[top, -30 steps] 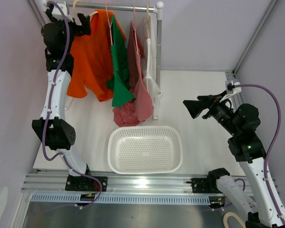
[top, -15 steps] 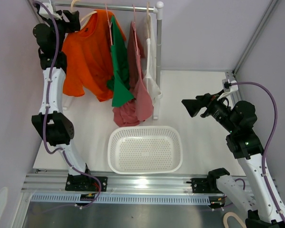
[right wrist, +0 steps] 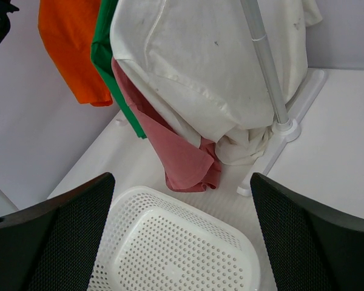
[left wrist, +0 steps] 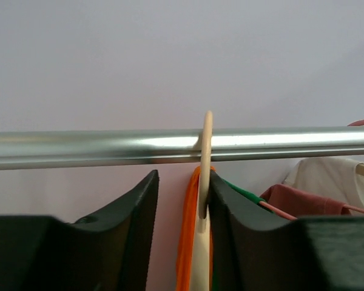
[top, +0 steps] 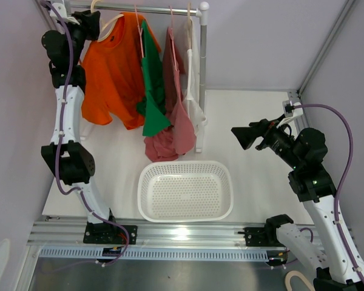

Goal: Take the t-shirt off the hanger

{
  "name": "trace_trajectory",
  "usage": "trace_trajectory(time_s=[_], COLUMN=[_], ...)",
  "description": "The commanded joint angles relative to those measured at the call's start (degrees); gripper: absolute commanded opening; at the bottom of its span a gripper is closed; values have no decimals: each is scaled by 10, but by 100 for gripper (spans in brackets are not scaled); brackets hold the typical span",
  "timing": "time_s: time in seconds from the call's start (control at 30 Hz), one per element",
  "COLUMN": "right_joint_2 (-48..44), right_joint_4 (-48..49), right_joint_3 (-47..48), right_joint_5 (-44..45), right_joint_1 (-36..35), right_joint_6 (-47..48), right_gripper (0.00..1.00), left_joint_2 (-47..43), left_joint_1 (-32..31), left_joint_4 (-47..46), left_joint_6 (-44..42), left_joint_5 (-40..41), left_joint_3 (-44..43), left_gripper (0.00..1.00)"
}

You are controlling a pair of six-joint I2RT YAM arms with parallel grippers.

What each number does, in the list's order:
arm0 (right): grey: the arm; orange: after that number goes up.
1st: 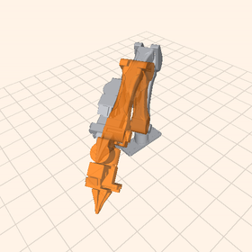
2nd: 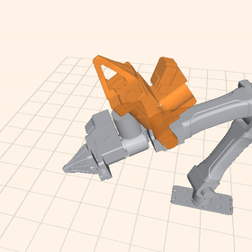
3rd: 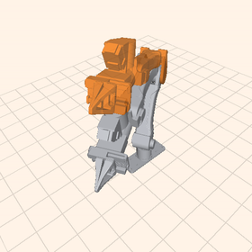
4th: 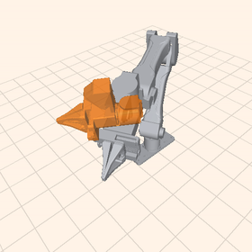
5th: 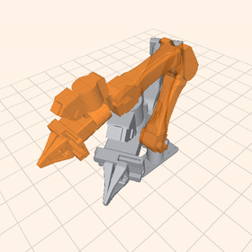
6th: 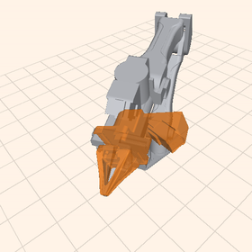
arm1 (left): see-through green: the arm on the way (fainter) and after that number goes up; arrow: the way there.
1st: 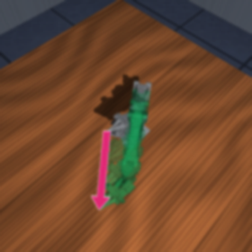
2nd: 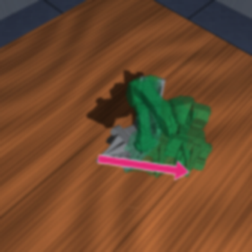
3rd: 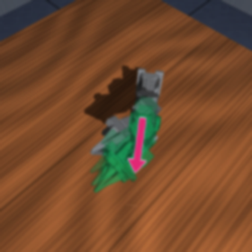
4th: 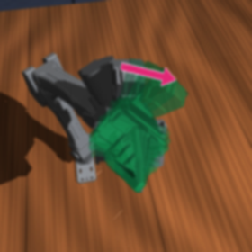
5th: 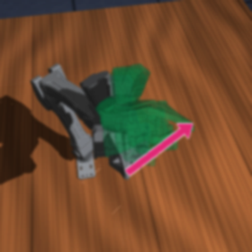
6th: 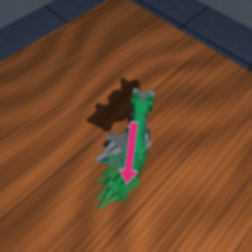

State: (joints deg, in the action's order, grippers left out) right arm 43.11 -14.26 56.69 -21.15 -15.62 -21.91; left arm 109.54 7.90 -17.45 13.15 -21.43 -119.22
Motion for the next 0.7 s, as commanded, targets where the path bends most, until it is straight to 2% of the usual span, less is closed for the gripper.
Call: trace_trajectory(time_s=[0.0, 0.23, 0.37, 0.67], right_joint_2=[-2, -4, -13, -23], right_joint_4=[17, 9, 6, -1], right_joint_3=[3, 7, 7, 6], right_joint_5=[-9, -11, -9, -12], right_joint_1=[-3, -4, -4, -4], right_joint_6=[-1, -3, -3, -5], right_gripper=[99, 99, 99, 99], left_joint_2=[8, 7, 7, 10], left_joint_1=[4, 4, 4, 4], left_joint_4=[-37, -38, -41, -21], left_joint_6=[18, 25, 26, 7], left_joint_5=[-33, -41, -47, -38], left_joint_3=[-35, -29, -23, -16], left_gripper=[39, 39, 45, 43])
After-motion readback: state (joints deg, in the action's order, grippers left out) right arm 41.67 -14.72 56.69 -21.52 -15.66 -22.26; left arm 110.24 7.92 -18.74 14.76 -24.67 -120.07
